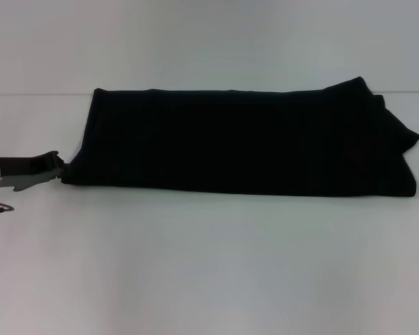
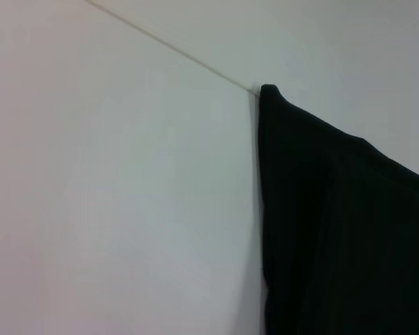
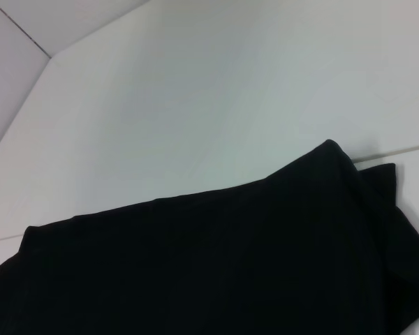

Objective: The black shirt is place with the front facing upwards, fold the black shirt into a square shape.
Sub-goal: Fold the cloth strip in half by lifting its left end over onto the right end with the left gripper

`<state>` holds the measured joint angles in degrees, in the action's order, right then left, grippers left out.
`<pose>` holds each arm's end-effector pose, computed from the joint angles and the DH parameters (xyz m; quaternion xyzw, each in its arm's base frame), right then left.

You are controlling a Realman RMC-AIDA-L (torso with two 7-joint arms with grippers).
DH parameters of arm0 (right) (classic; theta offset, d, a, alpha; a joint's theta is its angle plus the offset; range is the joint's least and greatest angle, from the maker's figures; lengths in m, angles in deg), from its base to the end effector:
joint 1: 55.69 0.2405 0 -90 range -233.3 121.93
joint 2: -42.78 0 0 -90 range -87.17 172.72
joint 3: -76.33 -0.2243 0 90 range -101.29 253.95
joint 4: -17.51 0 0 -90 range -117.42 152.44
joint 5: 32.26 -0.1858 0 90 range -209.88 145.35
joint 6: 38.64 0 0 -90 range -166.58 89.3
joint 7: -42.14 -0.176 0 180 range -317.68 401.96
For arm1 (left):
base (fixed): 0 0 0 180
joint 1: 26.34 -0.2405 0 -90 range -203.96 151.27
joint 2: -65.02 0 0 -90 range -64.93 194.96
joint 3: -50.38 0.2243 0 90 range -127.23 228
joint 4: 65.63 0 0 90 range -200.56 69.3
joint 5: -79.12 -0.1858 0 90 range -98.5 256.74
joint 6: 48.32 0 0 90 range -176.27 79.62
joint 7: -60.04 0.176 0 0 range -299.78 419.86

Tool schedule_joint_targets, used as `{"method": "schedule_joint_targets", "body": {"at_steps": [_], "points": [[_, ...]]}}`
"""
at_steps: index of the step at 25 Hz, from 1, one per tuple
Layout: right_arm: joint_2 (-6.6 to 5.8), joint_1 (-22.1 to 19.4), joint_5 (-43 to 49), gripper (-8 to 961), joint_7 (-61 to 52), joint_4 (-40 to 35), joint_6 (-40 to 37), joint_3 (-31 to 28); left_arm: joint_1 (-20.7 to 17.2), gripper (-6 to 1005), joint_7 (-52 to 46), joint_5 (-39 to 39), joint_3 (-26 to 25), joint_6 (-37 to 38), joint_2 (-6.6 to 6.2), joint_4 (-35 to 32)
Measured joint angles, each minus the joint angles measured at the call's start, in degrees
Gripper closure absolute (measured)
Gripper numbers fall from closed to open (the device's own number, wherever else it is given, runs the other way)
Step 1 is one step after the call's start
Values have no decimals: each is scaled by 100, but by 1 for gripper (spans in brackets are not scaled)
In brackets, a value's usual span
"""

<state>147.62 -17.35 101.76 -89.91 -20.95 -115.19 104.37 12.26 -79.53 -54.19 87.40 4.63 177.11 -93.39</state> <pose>0.2763 0.3857 0.1035 -0.7539 0.5759 0.1695 0.2668 -0.3058 0.3876 0.0226 -0.6717 -0.6591 -0.1453 0.3054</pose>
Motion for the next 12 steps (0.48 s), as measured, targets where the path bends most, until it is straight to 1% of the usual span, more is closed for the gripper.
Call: {"method": "schedule_joint_targets", "body": {"at_steps": [8, 12], "points": [[8, -11, 0, 191, 25, -6, -4, 0, -141, 1001, -21, 158, -88, 253, 7, -244], [9, -11, 3, 191, 35, -3, -6, 0, -193, 866, -32, 248, -89, 404, 4, -341]]}}
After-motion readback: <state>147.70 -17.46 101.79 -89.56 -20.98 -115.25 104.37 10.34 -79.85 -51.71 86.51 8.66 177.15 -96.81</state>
